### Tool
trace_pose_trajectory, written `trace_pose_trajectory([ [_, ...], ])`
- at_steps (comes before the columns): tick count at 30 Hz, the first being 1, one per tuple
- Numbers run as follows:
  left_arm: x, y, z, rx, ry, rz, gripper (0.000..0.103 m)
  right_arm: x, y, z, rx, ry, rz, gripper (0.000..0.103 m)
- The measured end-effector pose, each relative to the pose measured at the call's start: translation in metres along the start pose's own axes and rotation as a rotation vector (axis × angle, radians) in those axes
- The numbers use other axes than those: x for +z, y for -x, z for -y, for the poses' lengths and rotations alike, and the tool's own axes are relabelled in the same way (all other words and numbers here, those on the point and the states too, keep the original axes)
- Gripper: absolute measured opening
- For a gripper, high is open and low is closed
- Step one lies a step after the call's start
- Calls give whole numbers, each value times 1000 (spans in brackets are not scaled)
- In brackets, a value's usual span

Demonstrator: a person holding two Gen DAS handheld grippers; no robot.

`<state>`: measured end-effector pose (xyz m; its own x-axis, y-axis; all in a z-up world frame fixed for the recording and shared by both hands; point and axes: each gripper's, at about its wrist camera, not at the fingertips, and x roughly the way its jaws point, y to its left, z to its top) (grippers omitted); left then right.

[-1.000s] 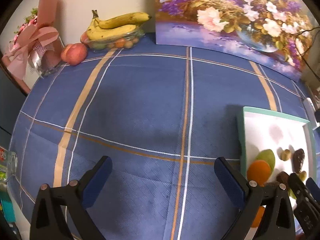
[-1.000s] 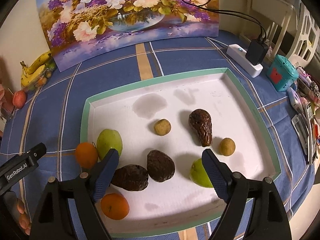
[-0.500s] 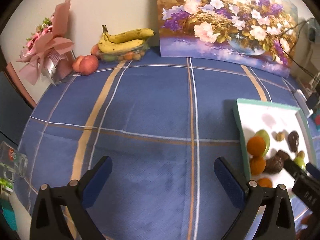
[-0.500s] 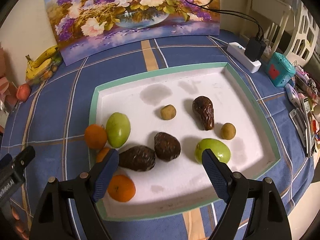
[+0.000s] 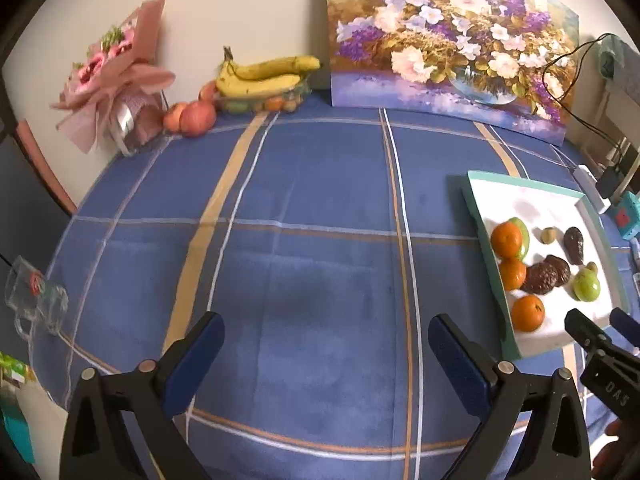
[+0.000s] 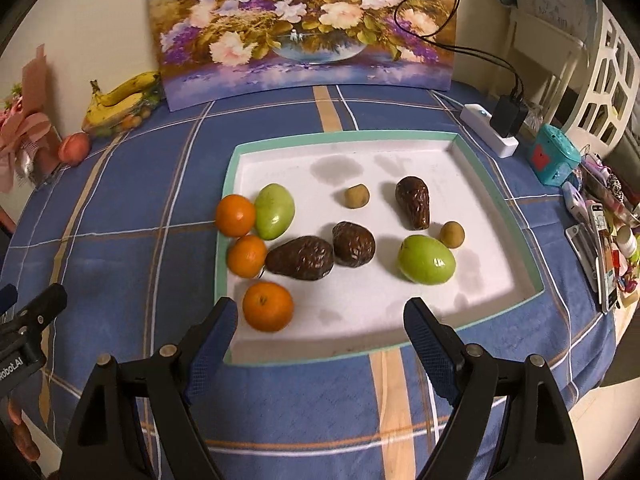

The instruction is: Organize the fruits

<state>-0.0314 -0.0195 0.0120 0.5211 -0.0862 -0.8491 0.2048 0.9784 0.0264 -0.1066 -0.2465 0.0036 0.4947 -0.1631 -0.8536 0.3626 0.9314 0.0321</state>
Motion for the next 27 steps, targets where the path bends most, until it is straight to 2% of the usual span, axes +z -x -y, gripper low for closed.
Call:
trace_pose_trajectory([
  [27, -4, -5, 2, 17, -7, -84, 103, -1, 12, -4, 34, 8, 35, 86],
])
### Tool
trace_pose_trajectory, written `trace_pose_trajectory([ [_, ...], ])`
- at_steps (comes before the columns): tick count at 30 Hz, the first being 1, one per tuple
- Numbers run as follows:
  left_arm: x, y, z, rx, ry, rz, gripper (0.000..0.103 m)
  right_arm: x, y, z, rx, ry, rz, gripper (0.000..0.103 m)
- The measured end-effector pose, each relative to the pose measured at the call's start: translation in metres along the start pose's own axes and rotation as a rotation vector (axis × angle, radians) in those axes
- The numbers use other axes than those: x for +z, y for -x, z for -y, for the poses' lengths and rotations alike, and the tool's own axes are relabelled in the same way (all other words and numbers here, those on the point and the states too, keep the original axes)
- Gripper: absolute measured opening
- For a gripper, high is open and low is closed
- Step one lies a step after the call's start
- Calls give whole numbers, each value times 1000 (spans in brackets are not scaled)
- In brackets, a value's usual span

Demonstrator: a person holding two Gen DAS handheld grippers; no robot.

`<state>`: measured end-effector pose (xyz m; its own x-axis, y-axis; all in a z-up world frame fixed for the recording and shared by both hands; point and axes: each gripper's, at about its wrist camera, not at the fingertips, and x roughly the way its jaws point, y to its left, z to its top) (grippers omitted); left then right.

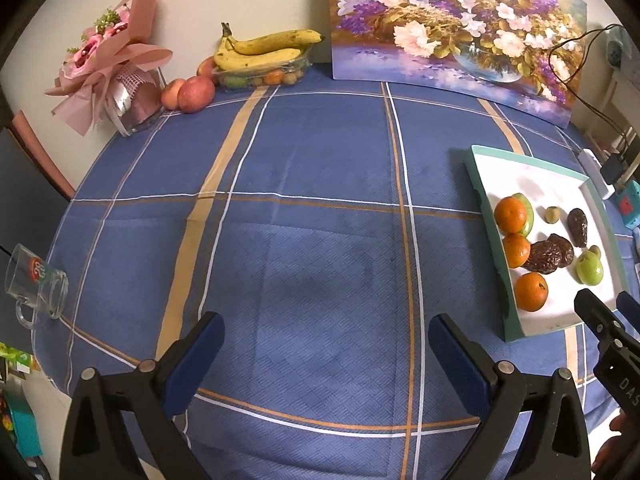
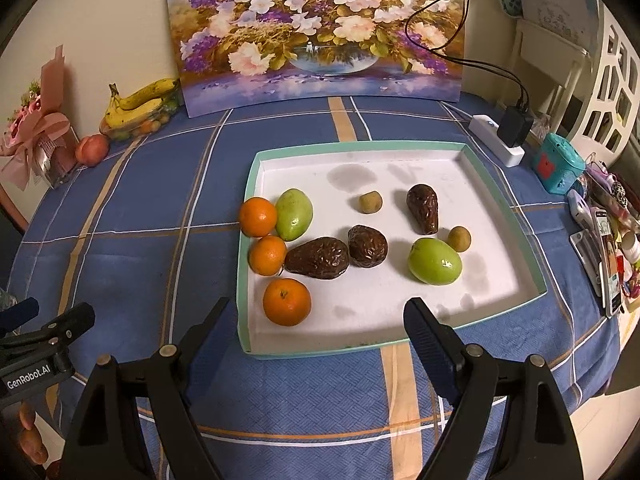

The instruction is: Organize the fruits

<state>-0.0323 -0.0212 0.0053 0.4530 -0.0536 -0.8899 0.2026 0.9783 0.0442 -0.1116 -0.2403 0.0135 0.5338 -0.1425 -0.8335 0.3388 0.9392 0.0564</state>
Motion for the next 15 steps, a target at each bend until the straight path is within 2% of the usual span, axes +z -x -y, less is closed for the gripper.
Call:
trace_pose_trajectory([
  [15, 1, 0, -4, 12, 17, -10, 103, 0, 0, 0, -1, 1, -1, 86],
])
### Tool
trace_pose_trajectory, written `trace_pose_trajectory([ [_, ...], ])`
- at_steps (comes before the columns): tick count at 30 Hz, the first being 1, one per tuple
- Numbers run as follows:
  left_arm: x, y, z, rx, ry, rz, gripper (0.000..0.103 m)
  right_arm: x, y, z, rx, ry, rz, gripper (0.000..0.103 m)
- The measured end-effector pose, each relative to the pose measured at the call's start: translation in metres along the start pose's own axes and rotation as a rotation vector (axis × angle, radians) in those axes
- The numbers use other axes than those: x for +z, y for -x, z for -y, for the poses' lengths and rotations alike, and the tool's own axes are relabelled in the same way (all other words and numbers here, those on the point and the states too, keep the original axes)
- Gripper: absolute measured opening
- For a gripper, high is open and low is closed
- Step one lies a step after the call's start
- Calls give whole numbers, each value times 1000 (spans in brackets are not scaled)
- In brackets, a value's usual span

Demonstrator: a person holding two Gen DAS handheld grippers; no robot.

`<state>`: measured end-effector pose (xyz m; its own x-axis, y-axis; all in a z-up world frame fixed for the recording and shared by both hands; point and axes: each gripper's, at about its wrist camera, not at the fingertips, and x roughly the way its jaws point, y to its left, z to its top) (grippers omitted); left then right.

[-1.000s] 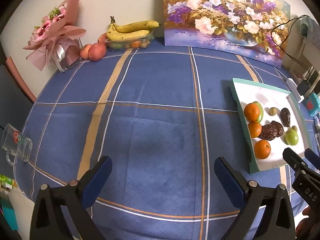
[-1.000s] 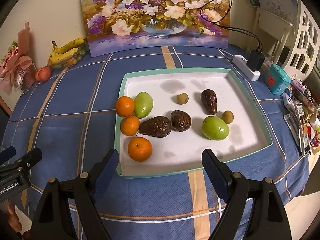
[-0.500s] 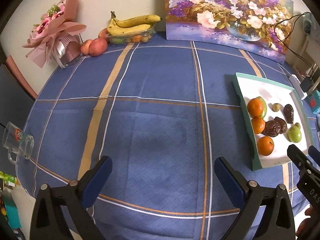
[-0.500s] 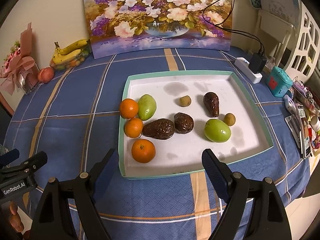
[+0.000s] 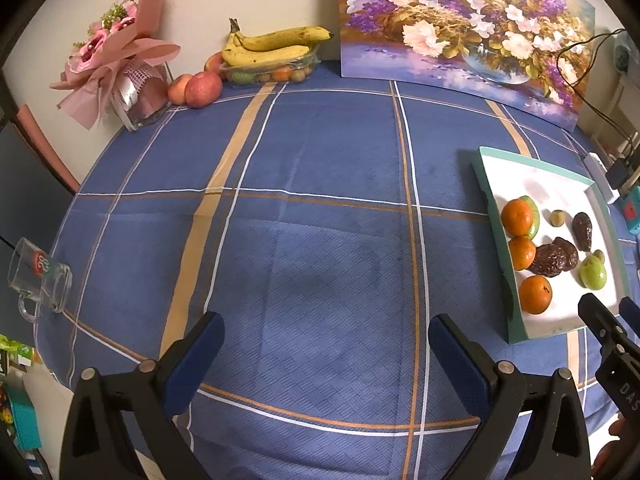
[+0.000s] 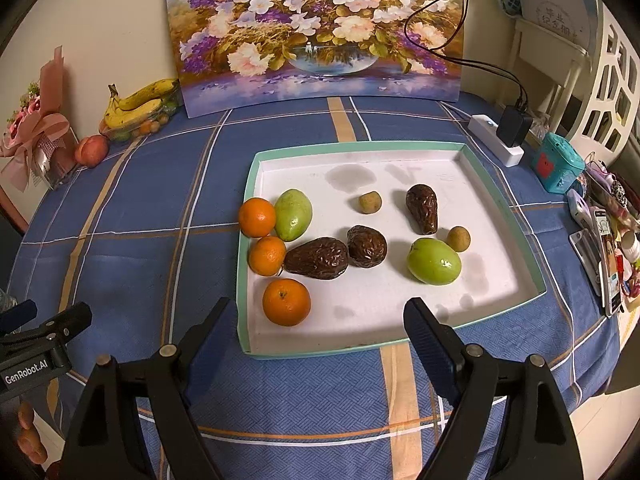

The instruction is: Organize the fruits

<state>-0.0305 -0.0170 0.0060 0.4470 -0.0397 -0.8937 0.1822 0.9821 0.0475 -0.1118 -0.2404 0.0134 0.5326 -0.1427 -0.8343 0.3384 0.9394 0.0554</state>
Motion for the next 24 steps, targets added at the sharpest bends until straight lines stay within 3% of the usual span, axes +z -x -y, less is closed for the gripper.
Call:
trace_pose_trajectory([
  [24, 0, -1, 2, 21, -12, -10, 103, -1, -1, -1, -3, 2, -2, 86],
])
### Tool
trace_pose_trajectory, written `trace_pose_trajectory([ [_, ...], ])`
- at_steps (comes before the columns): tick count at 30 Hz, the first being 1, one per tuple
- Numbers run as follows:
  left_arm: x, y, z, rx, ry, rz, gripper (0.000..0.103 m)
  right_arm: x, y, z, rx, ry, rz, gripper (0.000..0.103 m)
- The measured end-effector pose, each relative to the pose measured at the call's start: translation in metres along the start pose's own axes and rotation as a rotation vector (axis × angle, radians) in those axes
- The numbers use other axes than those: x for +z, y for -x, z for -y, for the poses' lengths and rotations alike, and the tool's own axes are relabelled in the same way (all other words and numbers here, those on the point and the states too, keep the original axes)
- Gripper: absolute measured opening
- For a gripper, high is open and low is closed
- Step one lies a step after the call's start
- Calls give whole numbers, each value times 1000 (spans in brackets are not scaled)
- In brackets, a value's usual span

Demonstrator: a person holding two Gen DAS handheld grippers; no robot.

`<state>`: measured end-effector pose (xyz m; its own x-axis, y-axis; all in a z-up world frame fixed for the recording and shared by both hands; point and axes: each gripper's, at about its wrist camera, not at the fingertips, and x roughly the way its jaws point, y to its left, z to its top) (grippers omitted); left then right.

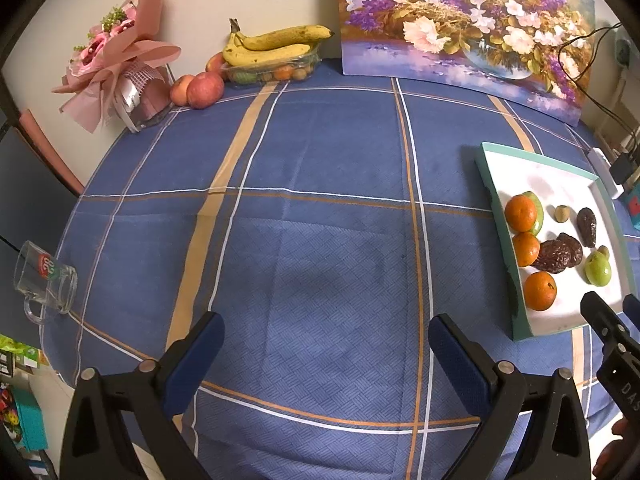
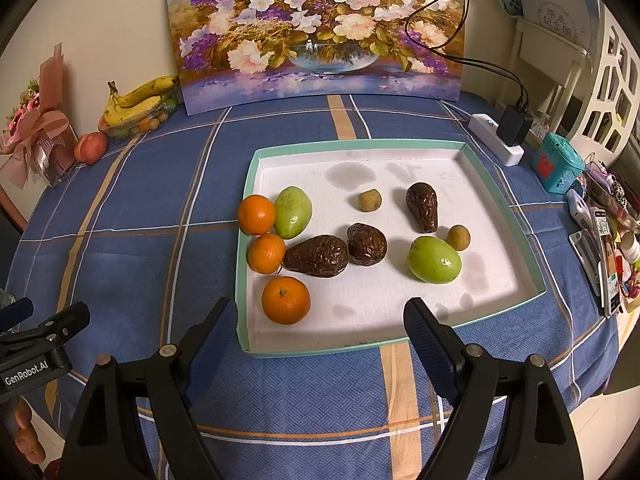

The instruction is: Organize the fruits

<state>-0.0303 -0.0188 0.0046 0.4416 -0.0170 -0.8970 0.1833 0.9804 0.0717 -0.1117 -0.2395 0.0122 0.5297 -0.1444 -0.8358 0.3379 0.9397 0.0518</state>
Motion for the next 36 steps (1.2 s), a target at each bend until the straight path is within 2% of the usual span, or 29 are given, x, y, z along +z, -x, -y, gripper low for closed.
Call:
trace_pose_trajectory([
  [36, -1, -4, 0, 3, -21, -18, 103, -1, -2, 1, -2, -1, -3, 86],
])
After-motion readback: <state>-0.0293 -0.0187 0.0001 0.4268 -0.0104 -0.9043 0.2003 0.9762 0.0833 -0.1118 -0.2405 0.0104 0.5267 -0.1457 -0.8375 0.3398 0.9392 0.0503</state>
